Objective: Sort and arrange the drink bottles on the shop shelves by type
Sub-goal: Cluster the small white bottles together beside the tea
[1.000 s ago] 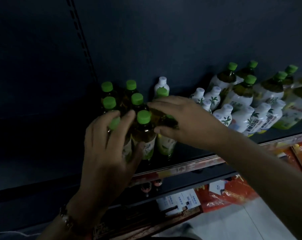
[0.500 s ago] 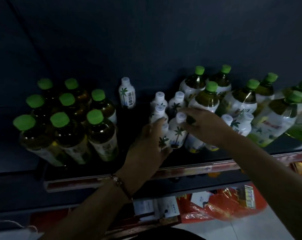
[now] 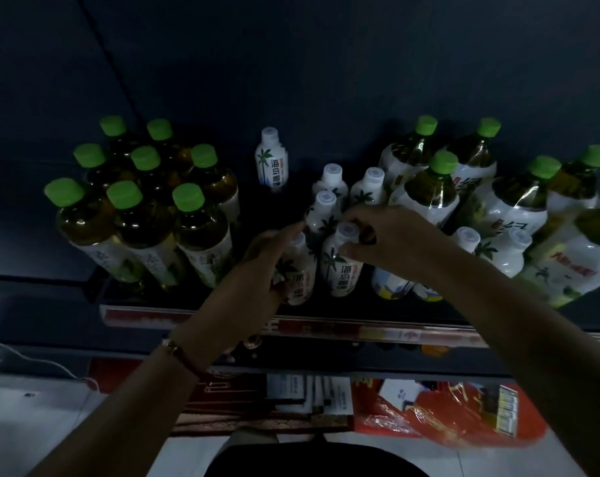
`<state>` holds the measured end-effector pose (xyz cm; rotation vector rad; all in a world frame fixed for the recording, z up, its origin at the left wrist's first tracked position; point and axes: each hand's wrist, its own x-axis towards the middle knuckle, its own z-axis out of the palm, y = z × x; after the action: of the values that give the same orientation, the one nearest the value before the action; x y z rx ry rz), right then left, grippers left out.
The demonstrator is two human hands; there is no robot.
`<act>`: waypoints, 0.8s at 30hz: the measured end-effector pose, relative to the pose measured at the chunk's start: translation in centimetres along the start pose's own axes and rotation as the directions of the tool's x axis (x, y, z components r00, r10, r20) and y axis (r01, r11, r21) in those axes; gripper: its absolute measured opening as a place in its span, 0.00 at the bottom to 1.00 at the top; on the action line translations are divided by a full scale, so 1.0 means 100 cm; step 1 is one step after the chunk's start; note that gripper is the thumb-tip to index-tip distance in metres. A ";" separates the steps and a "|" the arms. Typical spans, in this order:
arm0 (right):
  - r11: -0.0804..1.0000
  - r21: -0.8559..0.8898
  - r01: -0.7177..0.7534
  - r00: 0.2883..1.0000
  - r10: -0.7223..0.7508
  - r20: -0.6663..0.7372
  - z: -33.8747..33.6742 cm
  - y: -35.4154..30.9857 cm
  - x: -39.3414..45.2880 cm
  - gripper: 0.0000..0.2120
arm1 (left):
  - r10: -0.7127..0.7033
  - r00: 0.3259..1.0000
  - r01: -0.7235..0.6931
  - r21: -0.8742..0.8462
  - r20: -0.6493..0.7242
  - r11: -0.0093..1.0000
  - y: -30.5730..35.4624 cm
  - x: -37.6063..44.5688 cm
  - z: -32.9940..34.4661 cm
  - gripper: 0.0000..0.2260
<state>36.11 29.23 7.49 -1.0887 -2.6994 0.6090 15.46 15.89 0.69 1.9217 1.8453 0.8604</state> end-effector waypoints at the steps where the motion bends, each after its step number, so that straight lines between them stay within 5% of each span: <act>1: 1.000 -0.011 0.007 1.000 -0.007 -0.018 0.002 -0.001 -0.001 0.18 | 0.008 1.000 -0.008 0.008 0.001 1.000 -0.002 -0.001 -0.001 0.38; 11: 1.000 0.020 0.008 0.995 -0.006 -0.104 0.011 -0.013 -0.015 0.17 | 0.073 0.997 -0.073 0.067 0.007 0.995 -0.004 0.006 -0.004 0.36; 18: 0.968 0.190 -0.167 0.944 0.212 -0.253 -0.017 -0.014 -0.035 0.16 | 0.145 0.989 -0.148 0.097 0.036 0.984 0.003 0.010 -0.008 0.37; 22: 0.920 -0.051 -0.388 0.921 0.388 0.006 -0.035 0.008 -0.045 0.23 | 0.272 0.962 -0.271 0.240 0.030 0.932 0.028 0.029 -0.001 0.37; 24: 0.910 -0.103 -0.402 0.914 0.406 0.023 -0.034 0.008 -0.047 0.24 | 0.310 0.948 -0.318 0.308 0.074 0.897 0.036 0.041 0.005 0.36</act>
<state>40.99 27.50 10.22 -1.7026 -2.5719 0.5688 18.50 19.64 3.31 2.4694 1.7724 0.6543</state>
